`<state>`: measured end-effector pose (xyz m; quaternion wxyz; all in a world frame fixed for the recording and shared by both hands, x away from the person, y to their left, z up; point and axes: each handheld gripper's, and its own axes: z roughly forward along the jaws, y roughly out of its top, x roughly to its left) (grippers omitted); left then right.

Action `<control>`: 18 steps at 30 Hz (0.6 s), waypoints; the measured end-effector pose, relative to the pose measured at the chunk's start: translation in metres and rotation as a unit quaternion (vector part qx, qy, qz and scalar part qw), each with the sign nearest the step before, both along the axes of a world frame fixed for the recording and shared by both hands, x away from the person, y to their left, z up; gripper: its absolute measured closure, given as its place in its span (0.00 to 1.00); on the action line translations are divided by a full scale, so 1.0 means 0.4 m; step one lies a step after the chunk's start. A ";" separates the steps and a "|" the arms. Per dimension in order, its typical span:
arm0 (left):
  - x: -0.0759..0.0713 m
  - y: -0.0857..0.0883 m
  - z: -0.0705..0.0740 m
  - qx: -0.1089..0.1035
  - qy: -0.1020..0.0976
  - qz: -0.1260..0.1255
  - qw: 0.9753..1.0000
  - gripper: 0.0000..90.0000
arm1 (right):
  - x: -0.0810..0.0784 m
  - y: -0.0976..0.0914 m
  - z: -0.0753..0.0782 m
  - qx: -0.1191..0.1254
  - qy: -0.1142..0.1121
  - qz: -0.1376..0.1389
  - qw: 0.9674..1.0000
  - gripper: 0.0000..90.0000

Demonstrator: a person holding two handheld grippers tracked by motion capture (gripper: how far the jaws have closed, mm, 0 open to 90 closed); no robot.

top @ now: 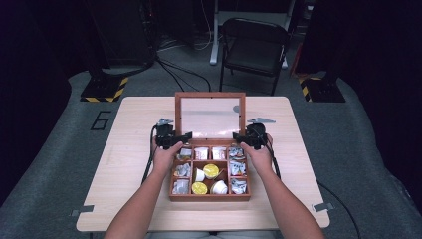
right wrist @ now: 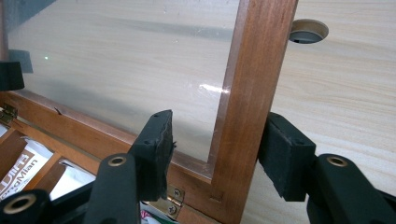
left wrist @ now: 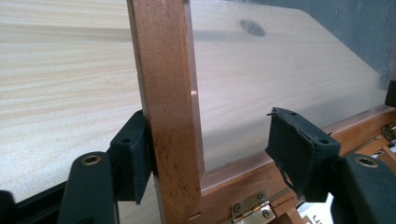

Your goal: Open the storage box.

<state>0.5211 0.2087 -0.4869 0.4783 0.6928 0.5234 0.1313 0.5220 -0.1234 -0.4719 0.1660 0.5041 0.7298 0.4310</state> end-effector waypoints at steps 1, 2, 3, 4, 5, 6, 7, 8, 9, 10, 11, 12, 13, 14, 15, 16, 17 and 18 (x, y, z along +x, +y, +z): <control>0.001 0.000 -0.001 -0.002 0.002 0.001 1.000 0.37 | 0.000 0.001 0.000 0.003 0.003 -0.002 1.000 0.51; 0.001 0.000 -0.001 -0.001 0.002 0.001 1.000 0.37 | 0.001 0.001 0.000 0.004 0.003 -0.001 1.000 0.51; 0.002 0.001 -0.001 -0.002 0.003 0.000 1.000 0.37 | 0.001 0.001 0.000 0.003 0.004 -0.001 1.000 0.51; 0.002 0.001 -0.001 -0.002 0.003 0.000 1.000 0.37 | 0.002 0.000 -0.001 0.001 0.002 -0.001 1.000 0.51; 0.003 0.001 -0.002 -0.001 0.004 -0.001 1.000 0.36 | 0.002 0.000 -0.001 0.000 0.001 0.000 1.000 0.51; 0.004 0.001 -0.002 -0.001 0.005 -0.001 1.000 0.36 | 0.003 0.000 -0.002 -0.001 0.001 0.000 1.000 0.51; 0.004 0.001 -0.002 -0.002 0.005 0.000 1.000 0.36 | 0.003 0.000 -0.002 0.000 0.002 0.000 1.000 0.50; 0.005 0.001 -0.003 -0.002 0.005 0.000 1.000 0.36 | 0.003 0.001 -0.002 0.000 0.004 -0.001 1.000 0.50; 0.005 0.001 -0.003 -0.003 0.006 0.001 1.000 0.36 | 0.003 0.001 -0.002 -0.001 0.005 -0.001 1.000 0.50; 0.005 0.001 -0.003 -0.003 0.006 0.001 1.000 0.36 | 0.004 0.002 -0.002 -0.001 0.006 -0.002 1.000 0.50; 0.007 0.002 -0.005 -0.004 0.007 -0.001 1.000 0.36 | 0.004 0.003 -0.002 0.001 0.008 -0.003 1.000 0.50; 0.008 0.003 -0.006 -0.006 0.008 -0.003 1.000 0.36 | 0.006 0.002 -0.003 0.000 0.008 -0.002 1.000 0.50; 0.009 0.004 -0.007 -0.007 0.009 -0.004 1.000 0.36 | 0.007 0.001 -0.003 0.001 0.010 -0.001 1.000 0.50; 0.011 0.005 -0.008 -0.010 0.010 -0.005 1.000 0.36 | 0.007 0.001 -0.003 0.002 0.013 -0.001 1.000 0.50; 0.012 0.007 -0.010 -0.013 0.011 -0.007 1.000 0.36 | 0.008 0.001 -0.003 0.002 0.015 -0.002 1.000 0.50; 0.014 0.008 -0.012 -0.015 0.012 -0.009 1.000 0.36 | 0.009 0.001 -0.004 0.002 0.015 -0.003 1.000 0.49; 0.015 0.010 -0.013 -0.015 0.013 -0.011 1.000 0.37 | 0.010 0.000 -0.005 0.004 0.016 -0.004 1.000 0.49; 0.016 0.011 -0.014 -0.017 0.016 -0.012 1.000 0.37 | 0.011 0.000 -0.006 0.007 0.019 -0.003 1.000 0.49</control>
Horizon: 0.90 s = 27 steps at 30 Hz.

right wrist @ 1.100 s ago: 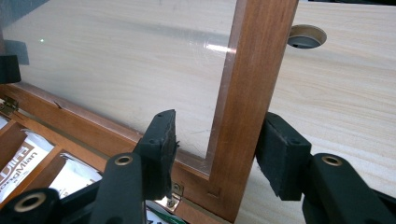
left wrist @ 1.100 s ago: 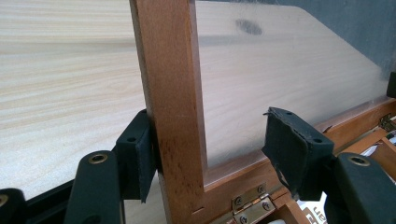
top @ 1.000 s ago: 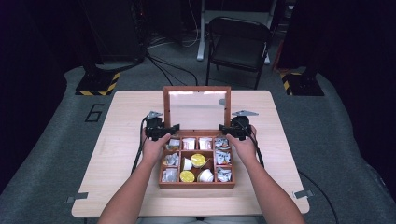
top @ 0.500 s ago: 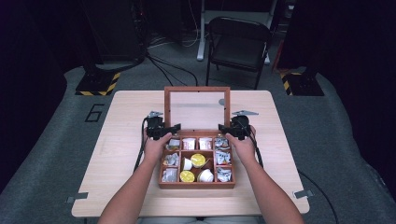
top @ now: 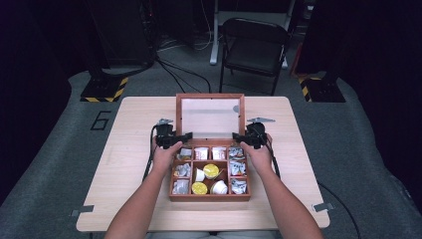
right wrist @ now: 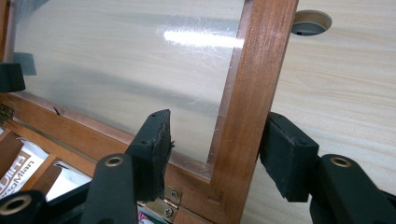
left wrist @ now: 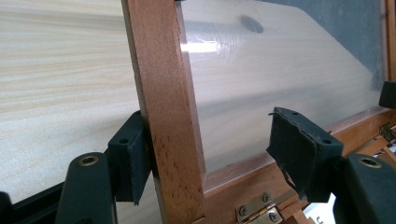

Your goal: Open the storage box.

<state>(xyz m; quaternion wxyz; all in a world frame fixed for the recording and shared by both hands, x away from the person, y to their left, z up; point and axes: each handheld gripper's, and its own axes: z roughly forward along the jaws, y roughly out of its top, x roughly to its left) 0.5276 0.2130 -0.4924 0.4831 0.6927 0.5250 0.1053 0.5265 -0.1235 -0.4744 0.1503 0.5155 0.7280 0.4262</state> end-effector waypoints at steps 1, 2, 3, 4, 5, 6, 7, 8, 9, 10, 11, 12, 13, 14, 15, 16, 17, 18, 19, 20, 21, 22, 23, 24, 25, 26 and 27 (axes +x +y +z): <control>0.001 0.000 -0.001 -0.002 0.001 0.000 1.000 0.37 | 0.001 -0.001 -0.001 0.000 0.002 0.001 1.000 0.49; 0.002 0.001 -0.003 -0.004 0.001 -0.001 1.000 0.37 | 0.001 -0.001 -0.001 0.002 0.004 -0.001 1.000 0.49; 0.003 0.003 -0.004 -0.004 0.003 -0.002 1.000 0.37 | 0.002 -0.001 -0.002 0.005 0.005 -0.002 1.000 0.49; 0.003 0.003 -0.005 -0.009 0.005 -0.002 1.000 0.37 | 0.003 -0.001 -0.003 0.006 0.007 -0.001 1.000 0.49; 0.004 0.003 -0.006 -0.010 0.006 -0.002 1.000 0.37 | 0.004 -0.002 -0.004 0.005 0.008 -0.002 1.000 0.49; 0.004 0.003 -0.006 -0.010 0.006 -0.002 1.000 0.37 | 0.005 -0.003 -0.005 0.006 0.008 -0.002 1.000 0.49; 0.006 0.004 -0.008 -0.012 0.009 -0.002 1.000 0.37 | 0.005 -0.003 -0.005 0.006 0.009 -0.003 1.000 0.49; 0.008 0.005 -0.009 -0.013 0.009 -0.002 1.000 0.37 | 0.006 -0.003 -0.006 0.008 0.011 -0.002 1.000 0.49; 0.008 0.006 -0.009 -0.013 0.012 -0.002 1.000 0.37 | 0.007 -0.004 -0.007 0.009 0.011 -0.002 1.000 0.49; 0.012 0.006 -0.007 -0.010 0.020 -0.006 1.000 0.37 | 0.007 -0.004 -0.007 0.010 0.012 -0.003 1.000 0.49; 0.016 0.007 -0.004 -0.005 0.026 -0.010 1.000 0.37 | 0.009 -0.006 -0.009 0.009 0.012 -0.002 1.000 0.49; 0.019 0.007 -0.001 -0.004 0.032 -0.011 0.999 0.36 | 0.010 -0.007 -0.010 0.012 0.013 0.000 1.000 0.49; 0.021 0.007 0.001 -0.002 0.037 -0.012 0.999 0.36 | 0.010 -0.007 -0.010 0.015 0.017 -0.001 1.000 0.49; 0.021 0.007 0.000 -0.004 0.037 -0.013 0.999 0.36 | 0.010 -0.007 -0.010 0.015 0.017 -0.001 1.000 0.49; 0.021 0.008 -0.002 -0.006 0.037 -0.013 0.999 0.36 | 0.010 -0.006 -0.009 0.013 0.017 -0.001 1.000 0.49; 0.021 0.008 -0.002 -0.006 0.037 -0.013 0.999 0.36 | 0.010 -0.006 -0.009 0.013 0.017 -0.001 1.000 0.49; 0.023 0.009 -0.004 -0.009 0.038 -0.014 0.999 0.36 | 0.011 -0.006 -0.009 0.015 0.020 -0.003 1.000 0.49; 0.023 0.009 -0.004 -0.009 0.039 -0.014 0.999 0.36 | 0.012 -0.007 -0.011 0.017 0.021 -0.003 1.000 0.49; 0.024 0.010 -0.005 -0.010 0.040 -0.014 0.999 0.36 | 0.013 -0.008 -0.011 0.017 0.022 -0.004 1.000 0.49; 0.024 0.010 -0.005 -0.009 0.040 -0.015 0.999 0.36 | 0.013 -0.008 -0.012 0.019 0.023 -0.003 1.000 0.49; 0.024 0.011 -0.006 -0.011 0.040 -0.015 0.999 0.36 | 0.014 -0.009 -0.012 0.018 0.023 -0.003 1.000 0.49; 0.025 0.011 -0.007 -0.012 0.042 -0.015 0.999 0.36 | 0.014 -0.009 -0.012 0.019 0.024 -0.003 1.000 0.49; 0.025 0.011 -0.007 -0.013 0.043 -0.015 0.999 0.36 | 0.014 -0.009 -0.013 0.020 0.026 -0.004 0.999 0.49; 0.027 0.013 -0.009 -0.013 0.043 -0.016 0.999 0.36 | 0.015 -0.009 -0.014 0.018 0.024 -0.003 1.000 0.48; 0.027 0.014 -0.010 -0.014 0.044 -0.017 0.999 0.36 | 0.016 -0.009 -0.015 0.017 0.023 -0.003 1.000 0.48; 0.028 0.013 -0.011 -0.017 0.045 -0.015 0.999 0.36 | 0.017 -0.010 -0.015 0.019 0.026 -0.002 0.999 0.48; 0.029 0.014 -0.012 -0.016 0.046 -0.016 0.999 0.36 | 0.018 -0.010 -0.015 0.020 0.028 -0.002 0.999 0.48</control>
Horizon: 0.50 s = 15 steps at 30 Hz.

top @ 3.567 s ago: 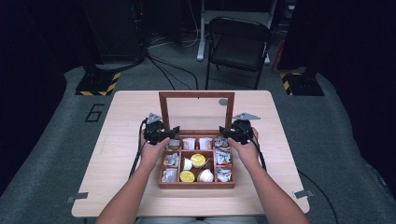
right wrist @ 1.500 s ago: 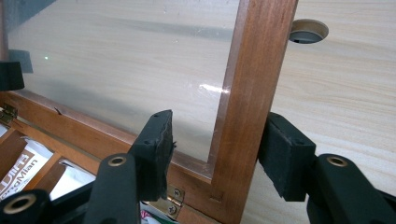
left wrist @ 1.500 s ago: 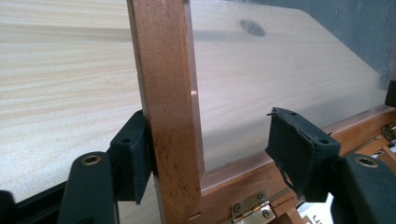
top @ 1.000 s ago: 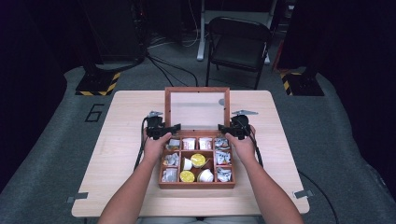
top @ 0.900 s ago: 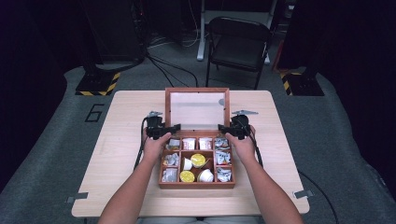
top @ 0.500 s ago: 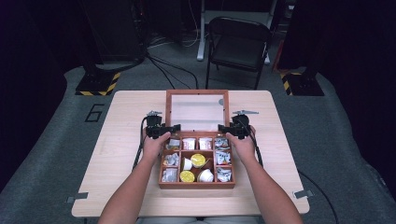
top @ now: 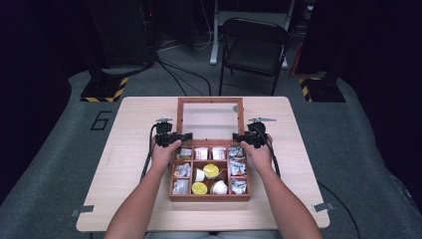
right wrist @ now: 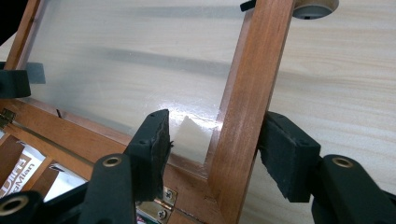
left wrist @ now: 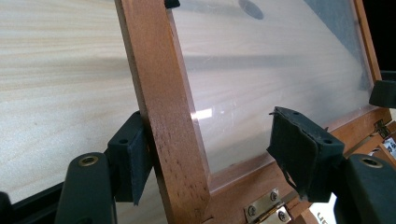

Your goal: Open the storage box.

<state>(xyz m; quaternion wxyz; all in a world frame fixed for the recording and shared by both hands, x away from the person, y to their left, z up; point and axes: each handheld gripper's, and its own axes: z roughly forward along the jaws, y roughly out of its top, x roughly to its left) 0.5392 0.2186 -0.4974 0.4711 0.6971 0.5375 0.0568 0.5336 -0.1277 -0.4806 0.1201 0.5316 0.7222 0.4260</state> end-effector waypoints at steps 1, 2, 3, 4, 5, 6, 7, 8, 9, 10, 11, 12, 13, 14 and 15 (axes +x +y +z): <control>0.000 0.000 0.000 0.000 0.000 0.000 1.000 0.36 | 0.000 0.000 0.000 0.000 0.000 0.000 1.000 0.48; 0.001 0.000 -0.002 -0.001 0.003 0.001 1.000 0.36 | 0.002 -0.001 0.001 -0.001 0.006 0.001 1.000 0.48; 0.001 0.000 -0.002 -0.001 0.005 0.002 1.000 0.35 | 0.002 -0.001 0.001 -0.004 0.007 0.001 1.000 0.49; 0.001 -0.002 -0.003 -0.005 0.007 0.006 1.000 0.35 | 0.003 -0.002 0.000 -0.006 0.006 0.002 1.000 0.49; 0.002 -0.001 -0.004 -0.003 0.008 0.004 1.000 0.35 | 0.003 -0.003 0.000 -0.005 0.008 0.002 1.000 0.49; 0.002 0.000 -0.004 -0.002 0.008 0.003 1.000 0.35 | 0.005 -0.004 -0.002 -0.003 0.009 0.002 1.000 0.49; 0.003 0.000 -0.005 0.000 0.005 0.002 1.000 0.35 | 0.005 -0.005 -0.002 -0.001 0.009 0.003 1.000 0.49; 0.003 0.000 -0.005 0.001 0.007 0.003 1.000 0.35 | 0.006 -0.005 -0.003 0.000 0.010 0.003 1.000 0.49; 0.003 0.000 -0.005 0.001 0.007 0.002 1.000 0.35 | 0.007 -0.006 -0.004 0.002 0.011 0.002 1.000 0.49; 0.004 0.000 -0.006 0.000 0.008 0.003 1.000 0.34 | 0.007 -0.006 -0.004 0.004 0.013 0.002 1.000 0.49; 0.004 -0.003 -0.006 -0.005 0.010 0.009 1.000 0.34 | 0.008 -0.007 -0.005 0.005 0.014 0.002 1.000 0.49; 0.004 -0.003 -0.006 -0.004 0.012 0.009 1.000 0.34 | 0.008 -0.007 -0.006 0.007 0.015 0.001 1.000 0.49; 0.005 -0.004 -0.005 -0.003 0.013 0.009 1.000 0.34 | 0.009 -0.007 -0.007 0.008 0.015 -0.001 1.000 0.49; 0.005 -0.004 -0.006 -0.002 0.014 0.009 1.000 0.34 | 0.009 -0.007 -0.008 0.011 0.016 -0.005 1.000 0.49; 0.005 -0.004 -0.007 -0.003 0.015 0.009 1.000 0.33 | 0.009 -0.006 -0.009 0.013 0.019 -0.006 1.000 0.49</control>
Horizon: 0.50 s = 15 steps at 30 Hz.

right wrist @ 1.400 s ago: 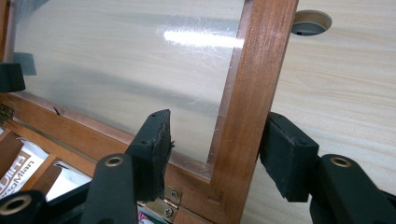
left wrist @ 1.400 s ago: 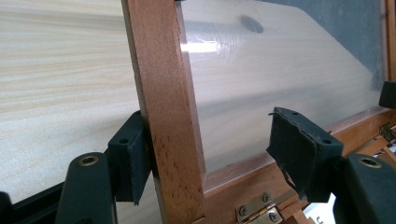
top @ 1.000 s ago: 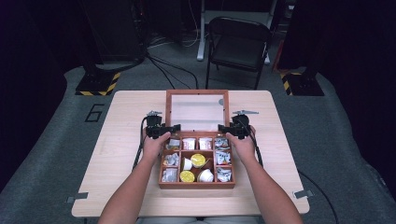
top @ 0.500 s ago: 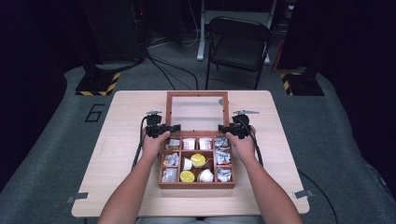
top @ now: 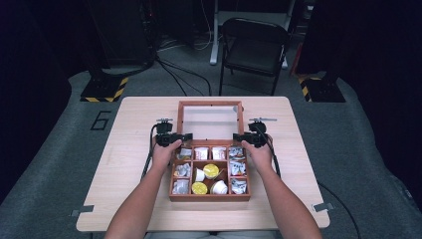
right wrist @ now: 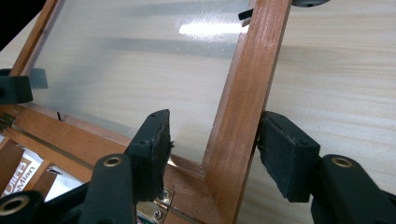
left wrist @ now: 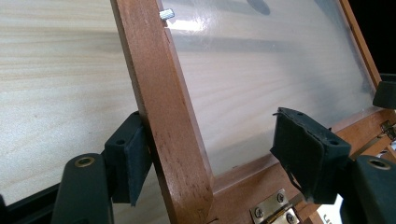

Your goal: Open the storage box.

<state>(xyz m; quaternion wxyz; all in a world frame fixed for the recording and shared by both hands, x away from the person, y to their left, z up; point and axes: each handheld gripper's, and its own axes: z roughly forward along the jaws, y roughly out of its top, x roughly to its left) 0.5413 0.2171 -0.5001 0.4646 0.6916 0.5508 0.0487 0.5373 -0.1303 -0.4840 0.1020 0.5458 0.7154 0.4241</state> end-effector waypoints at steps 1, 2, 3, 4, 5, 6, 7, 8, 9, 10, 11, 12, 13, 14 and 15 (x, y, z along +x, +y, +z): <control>0.000 0.001 -0.001 0.002 0.001 -0.003 1.000 0.33 | 0.000 0.001 -0.001 0.002 0.001 -0.003 1.000 0.48; 0.001 0.001 -0.003 0.002 0.001 -0.003 1.000 0.33 | 0.000 0.001 -0.001 0.004 0.005 -0.005 1.000 0.48; 0.002 0.002 -0.004 0.000 0.003 -0.003 1.000 0.32 | 0.001 0.001 -0.003 0.007 0.008 -0.007 1.000 0.48; 0.002 0.002 -0.004 0.001 0.004 -0.004 1.000 0.32 | 0.003 -0.001 -0.005 0.009 0.007 -0.006 1.000 0.48; 0.002 0.001 -0.005 0.004 0.003 -0.002 1.000 0.32 | 0.004 -0.001 -0.006 0.013 0.011 -0.008 1.000 0.48; 0.002 0.000 -0.005 0.006 0.003 0.000 1.000 0.31 | 0.005 -0.002 -0.008 0.016 0.014 -0.010 1.000 0.48; 0.002 -0.001 -0.005 0.008 0.002 0.001 1.000 0.31 | 0.006 -0.003 -0.010 0.019 0.017 -0.009 1.000 0.48; 0.002 -0.001 -0.006 0.008 0.003 0.002 1.000 0.30 | 0.006 -0.003 -0.010 0.022 0.023 -0.011 0.999 0.48; 0.002 -0.001 -0.006 0.007 0.004 0.002 1.000 0.30 | 0.006 -0.003 -0.011 0.025 0.025 -0.013 0.999 0.48; 0.002 -0.001 -0.006 0.007 0.004 0.002 1.000 0.30 | 0.007 -0.004 -0.012 0.025 0.024 -0.012 0.999 0.48; 0.002 -0.001 -0.007 0.007 0.004 0.002 1.000 0.30 | 0.006 -0.003 -0.010 0.026 0.028 -0.014 0.999 0.48; 0.002 -0.001 -0.006 0.007 0.004 0.002 1.000 0.30 | 0.007 -0.003 -0.011 0.025 0.027 -0.013 0.999 0.48; 0.002 -0.001 -0.006 0.007 0.005 0.002 1.000 0.30 | 0.007 -0.003 -0.010 0.026 0.029 -0.013 0.999 0.48; 0.002 -0.001 -0.007 0.006 0.006 0.003 1.000 0.30 | 0.008 -0.004 -0.011 0.024 0.027 -0.011 0.999 0.48; 0.003 -0.001 -0.007 0.005 0.007 0.003 1.000 0.30 | 0.009 -0.004 -0.012 0.025 0.025 -0.011 0.999 0.48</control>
